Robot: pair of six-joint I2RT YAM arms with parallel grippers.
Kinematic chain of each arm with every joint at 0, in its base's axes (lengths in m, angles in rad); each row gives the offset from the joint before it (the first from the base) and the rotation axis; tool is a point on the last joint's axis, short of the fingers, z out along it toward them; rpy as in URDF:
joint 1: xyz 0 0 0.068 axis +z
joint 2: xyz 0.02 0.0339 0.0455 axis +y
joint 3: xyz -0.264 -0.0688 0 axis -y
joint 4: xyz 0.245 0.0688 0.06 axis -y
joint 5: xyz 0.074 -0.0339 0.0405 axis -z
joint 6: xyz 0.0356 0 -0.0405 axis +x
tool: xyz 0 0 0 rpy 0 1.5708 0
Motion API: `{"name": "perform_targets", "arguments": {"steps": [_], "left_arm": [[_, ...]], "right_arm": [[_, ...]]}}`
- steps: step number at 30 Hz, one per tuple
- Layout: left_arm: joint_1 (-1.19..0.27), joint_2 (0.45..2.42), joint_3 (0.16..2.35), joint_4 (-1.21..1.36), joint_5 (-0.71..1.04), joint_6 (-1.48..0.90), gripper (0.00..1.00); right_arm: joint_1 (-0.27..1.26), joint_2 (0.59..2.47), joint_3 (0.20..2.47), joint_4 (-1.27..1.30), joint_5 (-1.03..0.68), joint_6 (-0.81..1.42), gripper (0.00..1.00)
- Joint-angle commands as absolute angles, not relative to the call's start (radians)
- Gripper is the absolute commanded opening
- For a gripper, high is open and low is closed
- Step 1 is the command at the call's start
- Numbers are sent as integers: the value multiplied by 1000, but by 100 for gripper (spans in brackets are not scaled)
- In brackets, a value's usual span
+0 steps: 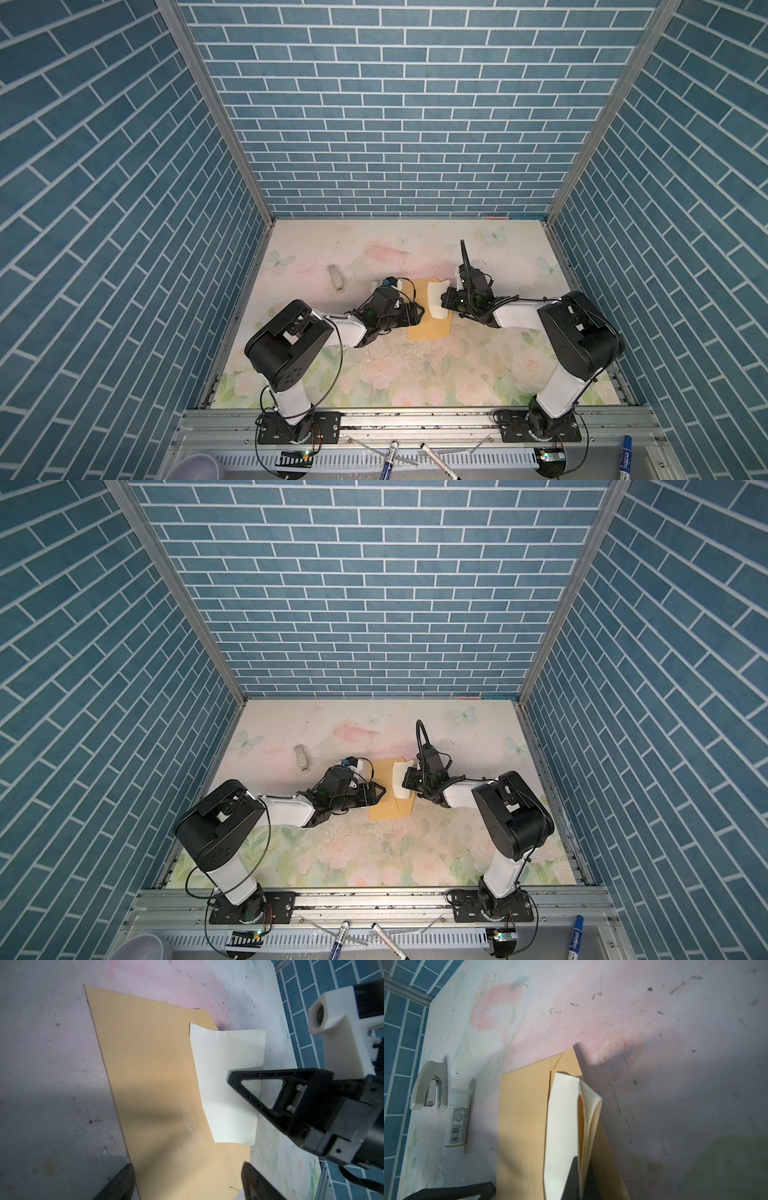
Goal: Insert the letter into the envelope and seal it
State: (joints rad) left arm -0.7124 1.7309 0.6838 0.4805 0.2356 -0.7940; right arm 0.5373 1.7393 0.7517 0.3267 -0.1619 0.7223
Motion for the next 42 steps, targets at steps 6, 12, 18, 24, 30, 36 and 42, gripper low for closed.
{"name": "perform_targets", "arguments": {"steps": [6, 12, 18, 24, 30, 36, 42], "left_arm": [[-717, 1759, 694, 453, 247, -794, 82], [-717, 1766, 693, 453, 249, -794, 81], [-716, 1766, 693, 457, 247, -793, 81], [-717, 1769, 694, 458, 247, -793, 81], [-717, 1773, 695, 460, 248, -795, 81], [-716, 1776, 693, 463, 249, -795, 81], [-716, 1778, 693, 463, 248, -796, 81]], "right_arm": [[535, 1772, 775, 347, -196, 759, 0], [535, 1780, 779, 347, -210, 761, 0], [534, 1784, 778, 346, -219, 763, 0], [535, 1794, 785, 351, -236, 764, 0], [535, 1804, 792, 351, -254, 763, 0], [535, 1818, 804, 353, -280, 762, 0], [534, 1831, 813, 352, -300, 763, 0]]}}
